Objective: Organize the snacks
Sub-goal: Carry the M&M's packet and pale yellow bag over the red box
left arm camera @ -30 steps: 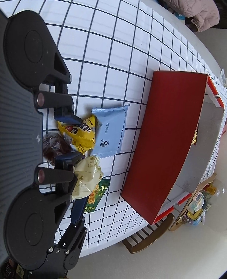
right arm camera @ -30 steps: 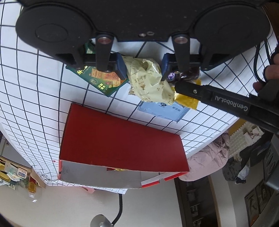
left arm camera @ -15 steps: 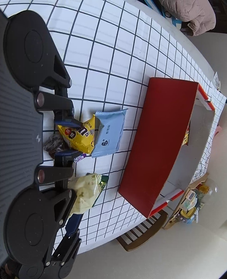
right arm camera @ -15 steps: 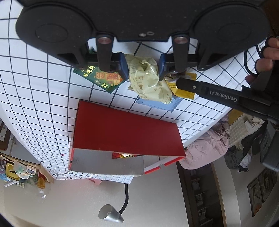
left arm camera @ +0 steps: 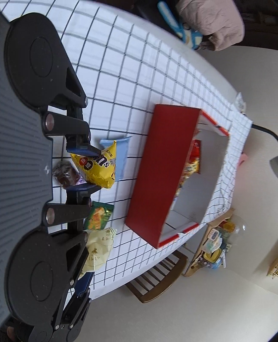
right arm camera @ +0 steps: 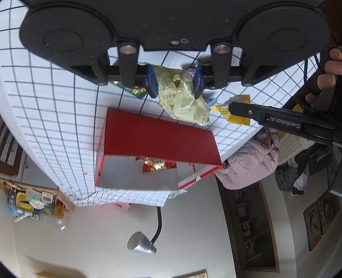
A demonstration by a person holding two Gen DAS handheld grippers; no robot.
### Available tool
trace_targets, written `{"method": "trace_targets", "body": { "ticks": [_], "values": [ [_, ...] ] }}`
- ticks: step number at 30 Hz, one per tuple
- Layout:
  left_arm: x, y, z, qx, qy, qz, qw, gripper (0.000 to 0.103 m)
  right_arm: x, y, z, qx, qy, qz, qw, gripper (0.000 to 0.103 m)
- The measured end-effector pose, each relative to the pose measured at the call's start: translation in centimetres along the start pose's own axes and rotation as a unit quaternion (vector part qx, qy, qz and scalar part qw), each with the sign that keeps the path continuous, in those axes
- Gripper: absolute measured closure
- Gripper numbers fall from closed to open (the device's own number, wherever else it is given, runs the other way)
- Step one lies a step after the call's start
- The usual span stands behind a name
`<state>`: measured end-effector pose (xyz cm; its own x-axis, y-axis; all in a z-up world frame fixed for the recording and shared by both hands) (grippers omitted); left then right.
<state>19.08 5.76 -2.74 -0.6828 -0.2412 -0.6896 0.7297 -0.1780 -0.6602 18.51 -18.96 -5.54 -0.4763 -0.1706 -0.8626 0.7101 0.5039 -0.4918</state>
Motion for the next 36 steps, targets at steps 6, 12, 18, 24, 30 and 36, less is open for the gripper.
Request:
{"method": "trace_targets", "body": {
  "ticks": [6,12,18,24,30,36],
  "values": [
    [-2.1,-1.7,1.1,-0.006,0.022,0.027,0.9994,0.077,-1.9,-0.9,0.2,0.014,-0.006,0.017,1.000,0.071],
    [-4.5,-2.7,2.3,-0.013,0.041,0.048,0.9979,0.077,-4.0,-1.2,0.8,0.025,-0.005,0.038,0.999,0.072],
    [-6.9,-2.9,2.9,-0.022,0.053,0.062,0.9964,0.077,-6.1,-0.5,1.3,0.034,-0.006,0.053,0.998,0.073],
    [-9.4,-2.1,3.5,-0.032,0.063,0.066,0.9953,0.077,-8.6,0.5,1.6,0.040,-0.007,0.061,0.997,0.073],
    [-12.1,-0.5,3.6,-0.045,0.069,0.067,0.9943,0.077,-11.1,2.4,2.5,0.053,-0.008,0.062,0.997,0.073],
    [-14.7,1.9,3.6,-0.057,0.066,0.066,0.9940,0.077,-13.0,5.2,4.0,0.068,0.006,0.053,0.996,0.073]
  ]
}}
Point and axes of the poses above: each gripper's, at about its wrist camera, not at the fingertips, and y roughly the way its jaws point, z to its right, x to its underside, the point moved 2 cm from there along y, roughly the way its jaws point, and after that the axes turned 4 degrees about z, right-handed, at the moved point
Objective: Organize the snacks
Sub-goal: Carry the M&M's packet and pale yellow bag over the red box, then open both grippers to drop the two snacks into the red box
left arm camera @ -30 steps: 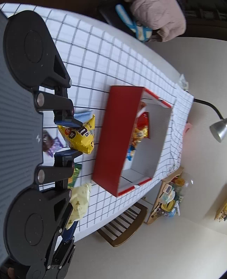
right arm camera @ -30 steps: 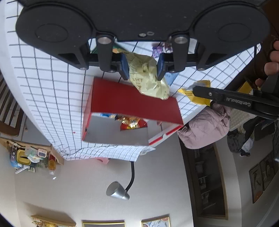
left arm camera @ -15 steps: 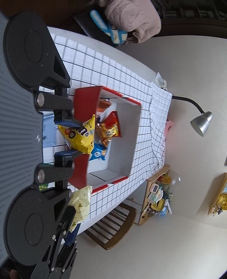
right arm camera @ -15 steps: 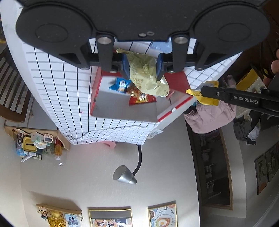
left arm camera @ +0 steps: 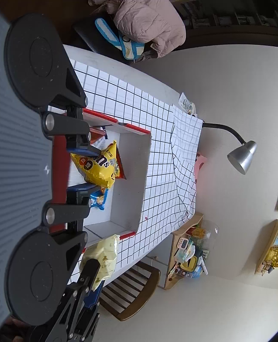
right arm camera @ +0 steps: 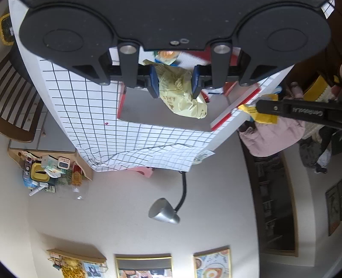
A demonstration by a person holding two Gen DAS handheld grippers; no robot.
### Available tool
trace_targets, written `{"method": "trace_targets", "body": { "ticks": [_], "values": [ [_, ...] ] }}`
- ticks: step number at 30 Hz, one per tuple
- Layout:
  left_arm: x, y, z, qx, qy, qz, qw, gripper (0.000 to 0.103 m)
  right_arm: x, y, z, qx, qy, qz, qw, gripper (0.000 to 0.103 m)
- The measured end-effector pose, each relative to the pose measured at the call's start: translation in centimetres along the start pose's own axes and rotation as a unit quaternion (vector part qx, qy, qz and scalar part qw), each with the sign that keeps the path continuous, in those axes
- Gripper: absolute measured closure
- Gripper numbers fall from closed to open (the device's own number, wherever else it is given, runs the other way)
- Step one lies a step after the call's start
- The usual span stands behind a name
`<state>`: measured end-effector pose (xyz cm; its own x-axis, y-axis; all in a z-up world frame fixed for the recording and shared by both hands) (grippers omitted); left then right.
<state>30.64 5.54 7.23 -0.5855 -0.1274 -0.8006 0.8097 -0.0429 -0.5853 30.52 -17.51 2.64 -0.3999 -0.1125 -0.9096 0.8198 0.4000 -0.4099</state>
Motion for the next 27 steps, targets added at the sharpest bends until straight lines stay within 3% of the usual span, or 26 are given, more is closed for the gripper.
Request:
{"method": "trace_targets", "body": {
  "ticks": [7,14,27],
  "values": [
    [-1.3,4.3,0.6,-0.023,0.023,-0.013,0.9994,0.077,0.0,4.7,1.2,0.016,0.016,-0.038,0.999,0.073],
    [-1.3,8.8,0.2,-0.032,0.023,-0.053,0.9978,0.077,0.9,8.6,1.8,0.024,0.018,-0.083,0.996,0.073],
    [0.9,14.7,0.4,-0.042,0.055,-0.119,0.9904,0.077,3.2,12.8,0.2,0.034,-0.022,-0.135,0.990,0.073]
  ]
}}
Point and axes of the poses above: each gripper's, at about its wrist camera, not at the fingertips, and y roughly the way its jaws point, z to its right, x to its underside, the point moved 2 cm from there along y, roughly the way its jaws point, and after that the axes turned 4 degrees about z, right-handed, at the moved point
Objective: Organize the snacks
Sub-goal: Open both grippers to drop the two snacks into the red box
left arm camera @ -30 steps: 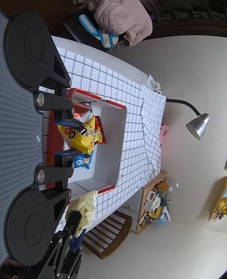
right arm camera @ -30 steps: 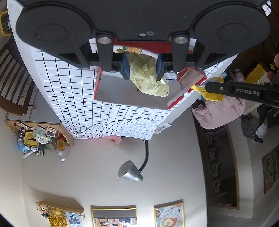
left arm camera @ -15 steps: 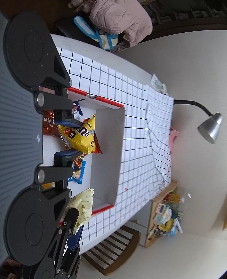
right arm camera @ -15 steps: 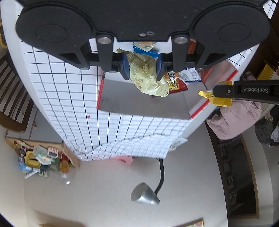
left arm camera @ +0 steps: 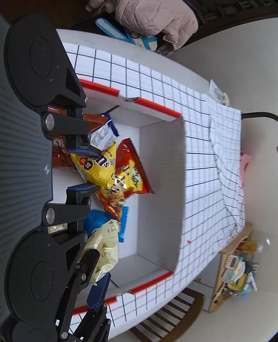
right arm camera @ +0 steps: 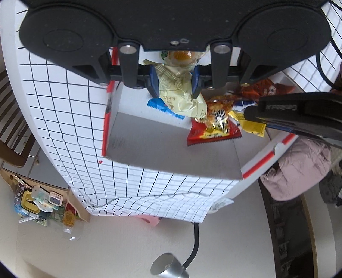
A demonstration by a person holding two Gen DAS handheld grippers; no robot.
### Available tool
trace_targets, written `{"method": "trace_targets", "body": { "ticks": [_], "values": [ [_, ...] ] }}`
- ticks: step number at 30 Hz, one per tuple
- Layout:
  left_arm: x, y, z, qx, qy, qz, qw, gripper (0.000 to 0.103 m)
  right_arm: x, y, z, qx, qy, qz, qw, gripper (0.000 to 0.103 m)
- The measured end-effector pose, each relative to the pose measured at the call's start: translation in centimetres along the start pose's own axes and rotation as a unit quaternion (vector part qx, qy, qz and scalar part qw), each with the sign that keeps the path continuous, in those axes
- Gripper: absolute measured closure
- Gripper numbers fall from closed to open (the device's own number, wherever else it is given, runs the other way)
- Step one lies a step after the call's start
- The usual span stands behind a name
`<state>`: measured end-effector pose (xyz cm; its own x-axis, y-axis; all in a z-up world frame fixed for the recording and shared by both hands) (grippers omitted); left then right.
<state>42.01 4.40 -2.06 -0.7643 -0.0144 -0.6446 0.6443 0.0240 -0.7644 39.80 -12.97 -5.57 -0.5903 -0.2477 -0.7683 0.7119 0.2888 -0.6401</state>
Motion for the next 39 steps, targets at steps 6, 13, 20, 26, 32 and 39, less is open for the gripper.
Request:
{"method": "trace_targets", "body": {
  "ticks": [6,13,20,26,32,39],
  "values": [
    [0.7,1.3,-0.1,0.001,0.002,-0.020,0.9998,0.077,0.8,0.9,-0.4,0.003,-0.015,-0.011,1.000,0.073],
    [1.4,1.5,0.4,0.003,0.013,-0.024,0.9996,0.077,1.2,1.0,-1.0,0.006,-0.030,-0.016,0.999,0.069],
    [1.7,0.8,0.4,0.008,0.008,-0.020,0.9997,0.075,1.3,0.0,-0.8,0.008,-0.026,-0.006,1.000,0.062],
    [1.9,-1.2,0.4,0.015,-0.006,-0.004,0.9999,0.055,1.2,-1.9,-0.3,0.002,-0.015,0.008,1.000,0.058],
    [1.9,-4.1,0.7,0.022,-0.010,0.022,0.9995,0.046,1.2,-4.4,-0.1,-0.001,-0.007,0.026,1.000,0.051],
    [2.6,-7.1,1.0,0.021,-0.010,0.043,0.9988,0.045,1.3,-7.9,0.1,-0.005,0.007,0.056,0.998,0.039]
  ]
}}
Point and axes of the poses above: each gripper's, at about its wrist camera, not at the fingertips, and y roughly the way its jaws point, z to its right, x to its underside, the point moved 2 cm from there along y, roughly the way its jaws point, and after that the axes turned 4 degrees about z, right-handed, at the moved point
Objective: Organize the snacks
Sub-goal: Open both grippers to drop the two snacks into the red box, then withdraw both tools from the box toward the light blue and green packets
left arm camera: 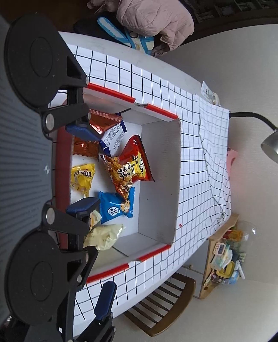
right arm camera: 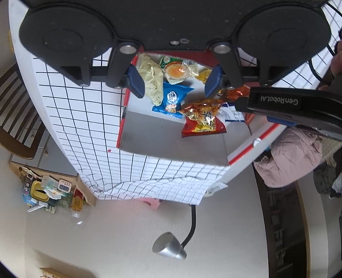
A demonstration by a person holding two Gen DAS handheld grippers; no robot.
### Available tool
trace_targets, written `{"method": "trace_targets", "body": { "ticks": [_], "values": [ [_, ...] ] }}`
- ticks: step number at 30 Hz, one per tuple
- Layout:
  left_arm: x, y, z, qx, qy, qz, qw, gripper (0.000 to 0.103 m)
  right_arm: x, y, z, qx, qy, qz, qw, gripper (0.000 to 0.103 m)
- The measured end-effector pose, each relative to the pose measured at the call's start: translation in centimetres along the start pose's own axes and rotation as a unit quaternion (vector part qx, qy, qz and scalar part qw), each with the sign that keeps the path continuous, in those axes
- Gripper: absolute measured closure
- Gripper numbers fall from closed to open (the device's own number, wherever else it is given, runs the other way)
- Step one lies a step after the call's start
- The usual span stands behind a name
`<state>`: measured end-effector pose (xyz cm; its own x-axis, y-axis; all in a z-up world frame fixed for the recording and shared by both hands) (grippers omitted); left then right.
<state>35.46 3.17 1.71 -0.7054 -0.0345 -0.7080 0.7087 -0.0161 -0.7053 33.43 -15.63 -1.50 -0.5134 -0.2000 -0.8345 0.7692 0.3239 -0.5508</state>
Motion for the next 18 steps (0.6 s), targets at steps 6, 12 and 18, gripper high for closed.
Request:
{"method": "trace_targets", "body": {
  "ticks": [6,12,18],
  "values": [
    [0.8,-2.5,0.0,0.003,-0.004,0.015,0.9999,0.044,0.0,-2.7,0.2,-0.010,0.010,0.019,1.000,0.030],
    [1.8,-4.8,0.1,0.011,0.000,0.031,0.9995,0.038,0.6,-5.1,0.0,-0.025,0.014,0.030,0.999,0.020],
    [3.4,-6.9,0.1,0.024,0.001,0.043,0.9988,0.034,1.6,-7.4,-0.2,-0.043,0.009,0.042,0.998,0.012]
  ]
}}
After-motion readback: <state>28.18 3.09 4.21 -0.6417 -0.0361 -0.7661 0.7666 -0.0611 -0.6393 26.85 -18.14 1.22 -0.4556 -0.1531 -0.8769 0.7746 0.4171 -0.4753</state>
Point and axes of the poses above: each gripper's, at about its wrist camera, not at the fingertips, and y roughly the way its jaws point, z to its right, x to its underside, the point moved 2 cm from there along y, roughly the way its jaws point, and after that the axes turned 4 degrees about z, right-handed, at the moved point
